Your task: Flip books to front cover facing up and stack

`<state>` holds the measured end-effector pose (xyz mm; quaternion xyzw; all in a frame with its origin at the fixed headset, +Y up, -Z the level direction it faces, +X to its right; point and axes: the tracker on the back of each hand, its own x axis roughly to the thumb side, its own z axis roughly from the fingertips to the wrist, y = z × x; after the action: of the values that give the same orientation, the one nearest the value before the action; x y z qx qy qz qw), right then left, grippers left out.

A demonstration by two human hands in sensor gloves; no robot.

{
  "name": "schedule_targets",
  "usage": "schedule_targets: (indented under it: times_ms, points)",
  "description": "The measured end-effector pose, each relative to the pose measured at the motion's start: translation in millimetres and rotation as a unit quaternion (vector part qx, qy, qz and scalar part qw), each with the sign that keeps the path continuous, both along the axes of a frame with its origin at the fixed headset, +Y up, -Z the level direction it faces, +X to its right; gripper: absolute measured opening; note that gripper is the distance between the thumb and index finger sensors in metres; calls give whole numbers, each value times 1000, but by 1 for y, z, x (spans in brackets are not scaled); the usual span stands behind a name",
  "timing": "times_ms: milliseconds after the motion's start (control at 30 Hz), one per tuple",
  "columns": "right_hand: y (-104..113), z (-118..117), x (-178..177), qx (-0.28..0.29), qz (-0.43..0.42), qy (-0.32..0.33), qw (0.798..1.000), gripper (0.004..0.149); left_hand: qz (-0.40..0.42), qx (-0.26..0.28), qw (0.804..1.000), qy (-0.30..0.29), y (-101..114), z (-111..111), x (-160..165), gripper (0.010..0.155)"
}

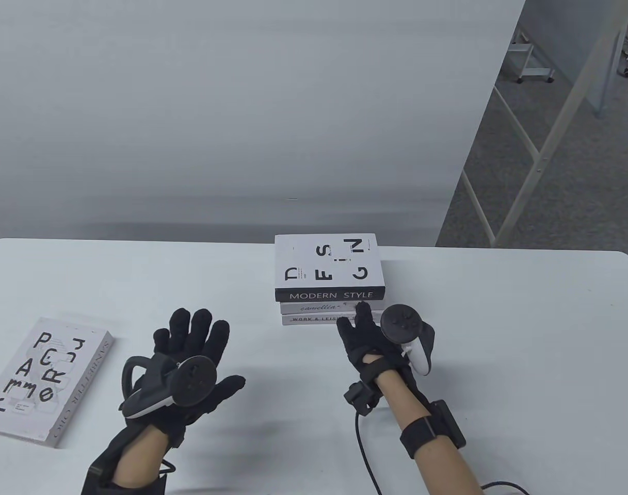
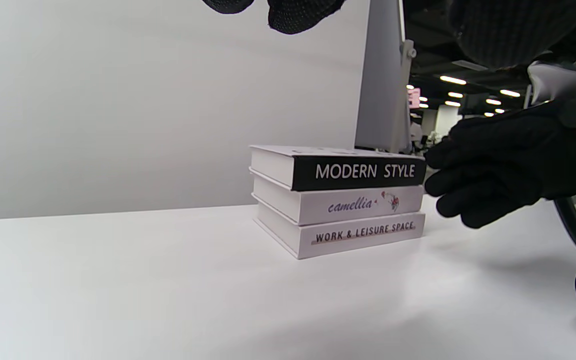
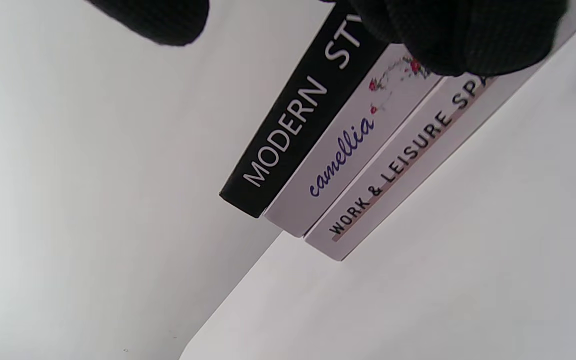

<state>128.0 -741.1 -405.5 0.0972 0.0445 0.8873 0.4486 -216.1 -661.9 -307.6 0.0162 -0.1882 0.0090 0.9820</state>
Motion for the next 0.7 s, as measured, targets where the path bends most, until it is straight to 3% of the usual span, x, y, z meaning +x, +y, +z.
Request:
schedule_targets:
  times_ms: [167,367,500,700]
  points:
    - [9,25,17,72,65,13,995,76,-20,-17,1000,-12,-20,-6,11,96]
    - [13,59,46,128,180,41,974,81,-21,-41,999,-13,-43,-11,14,99]
    - [7,72,66,135,238,38,961,84,-48,-44,998,-2,-55,-13,14,100]
    - [-2,74,92,85,289,53,952,86,-67,-62,996,22,-75,-18,9,101]
